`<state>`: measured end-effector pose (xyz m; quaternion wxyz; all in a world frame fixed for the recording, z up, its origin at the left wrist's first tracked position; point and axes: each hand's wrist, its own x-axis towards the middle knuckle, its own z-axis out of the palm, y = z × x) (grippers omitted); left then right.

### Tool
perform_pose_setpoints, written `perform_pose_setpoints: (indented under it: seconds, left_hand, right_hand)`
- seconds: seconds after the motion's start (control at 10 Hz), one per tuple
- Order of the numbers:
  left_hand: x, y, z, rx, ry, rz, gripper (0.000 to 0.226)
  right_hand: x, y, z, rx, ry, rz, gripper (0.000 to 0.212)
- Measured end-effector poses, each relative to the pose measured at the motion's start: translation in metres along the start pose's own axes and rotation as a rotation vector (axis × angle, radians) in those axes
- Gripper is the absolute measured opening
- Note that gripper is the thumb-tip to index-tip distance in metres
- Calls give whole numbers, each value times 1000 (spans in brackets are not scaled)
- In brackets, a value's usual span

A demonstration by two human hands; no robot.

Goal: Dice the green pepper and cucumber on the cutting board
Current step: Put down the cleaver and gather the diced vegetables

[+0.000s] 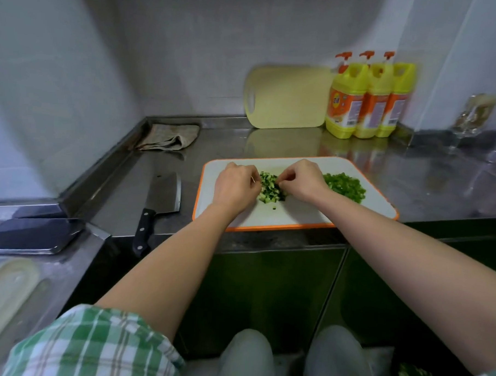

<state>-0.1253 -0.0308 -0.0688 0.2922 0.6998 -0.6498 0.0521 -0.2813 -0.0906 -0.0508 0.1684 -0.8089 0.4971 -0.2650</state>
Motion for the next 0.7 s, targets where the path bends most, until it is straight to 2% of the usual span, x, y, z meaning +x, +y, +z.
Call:
perform_pose_setpoints:
  seconds: [0.2, 0.6, 0.7]
  left_hand:
    - [5, 8, 3, -11, -16, 19, 18]
    - [4, -2, -1, 11, -45, -19, 18]
    - [6, -1, -3, 16, -62, -25, 17]
  right_hand:
    - [8, 0, -5, 64, 45, -16, 15]
    - [8, -3, 12, 8, 80, 22, 28]
    - [7, -5, 9, -40, 38, 0, 27]
